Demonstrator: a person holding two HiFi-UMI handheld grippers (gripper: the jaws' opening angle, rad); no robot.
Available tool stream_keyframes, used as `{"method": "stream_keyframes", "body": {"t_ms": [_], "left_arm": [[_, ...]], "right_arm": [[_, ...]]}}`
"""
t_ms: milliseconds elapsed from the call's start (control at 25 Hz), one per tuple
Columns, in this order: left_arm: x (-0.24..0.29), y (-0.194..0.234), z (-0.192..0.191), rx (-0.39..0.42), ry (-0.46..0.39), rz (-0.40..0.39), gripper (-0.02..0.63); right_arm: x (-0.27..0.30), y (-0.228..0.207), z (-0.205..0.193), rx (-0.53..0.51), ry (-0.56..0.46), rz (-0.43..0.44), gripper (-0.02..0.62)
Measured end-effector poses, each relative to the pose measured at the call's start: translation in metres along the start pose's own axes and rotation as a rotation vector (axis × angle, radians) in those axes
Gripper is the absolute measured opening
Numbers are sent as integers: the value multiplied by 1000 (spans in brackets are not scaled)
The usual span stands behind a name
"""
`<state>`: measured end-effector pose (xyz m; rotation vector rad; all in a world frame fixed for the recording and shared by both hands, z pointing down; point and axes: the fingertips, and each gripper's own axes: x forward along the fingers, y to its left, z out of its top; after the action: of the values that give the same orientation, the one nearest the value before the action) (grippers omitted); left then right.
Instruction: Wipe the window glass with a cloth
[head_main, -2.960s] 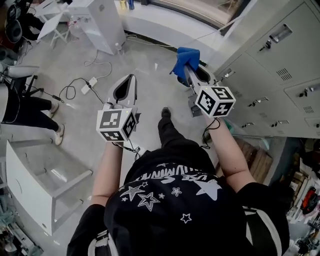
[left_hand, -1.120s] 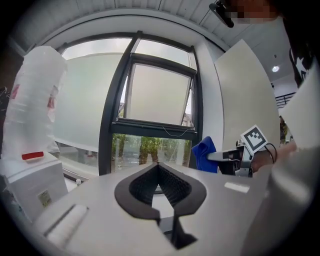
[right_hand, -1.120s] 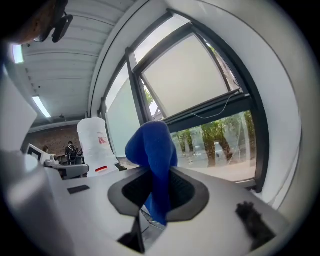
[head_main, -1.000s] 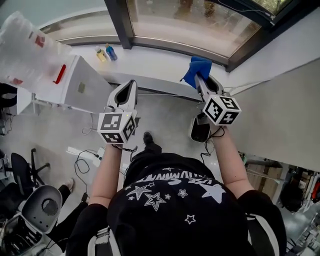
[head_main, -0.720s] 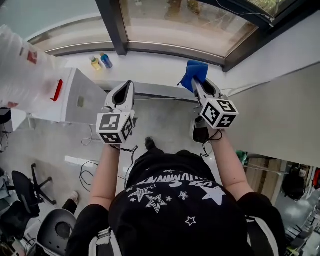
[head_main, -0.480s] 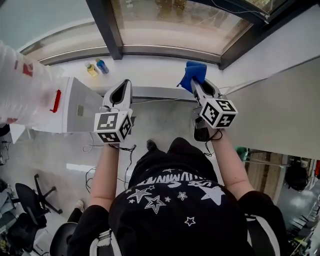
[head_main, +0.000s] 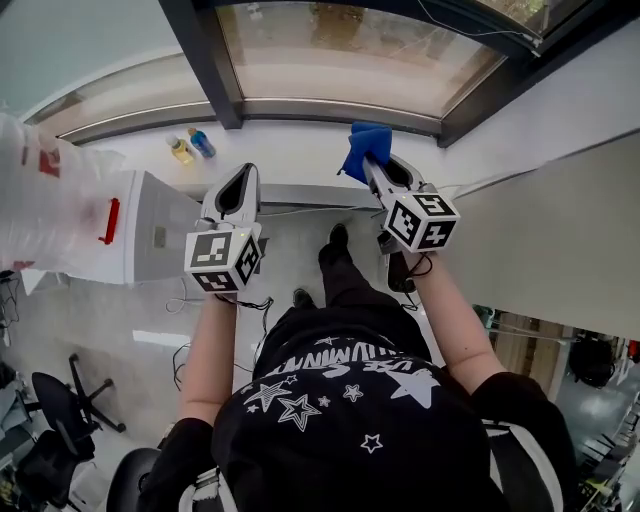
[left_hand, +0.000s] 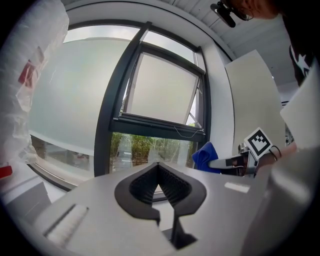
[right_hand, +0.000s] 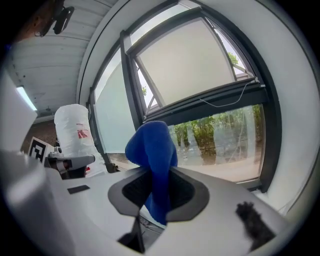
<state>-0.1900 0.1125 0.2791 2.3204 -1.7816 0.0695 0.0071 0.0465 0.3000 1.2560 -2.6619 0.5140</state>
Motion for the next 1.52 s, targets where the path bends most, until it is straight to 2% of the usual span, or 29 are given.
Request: {"method": "stream_keyframes", "body": {"t_ms": [200, 640, 840, 920, 1040, 1160, 1520], "left_arm": [[35, 4, 7, 12, 4, 15, 8], [168, 12, 20, 32, 50, 24, 8], [198, 19, 25, 105, 66, 49, 8], [204, 29, 28, 92, 54, 69, 8], [206, 57, 30, 27, 40, 112, 8], [211, 87, 33, 29, 34, 129, 8], [229, 168, 38, 31, 51, 79, 8]], "right_arm": [[33, -13, 18, 4, -17, 54, 77], [108, -114, 42, 58, -17, 47, 77], [142, -134, 52, 56, -6, 85, 77], [157, -134, 56, 50, 5, 100, 77], [179, -123, 57, 52, 20, 120, 77], [205, -105, 53, 37, 40, 135, 77], [295, -41, 61, -24, 62, 150, 77]]}}
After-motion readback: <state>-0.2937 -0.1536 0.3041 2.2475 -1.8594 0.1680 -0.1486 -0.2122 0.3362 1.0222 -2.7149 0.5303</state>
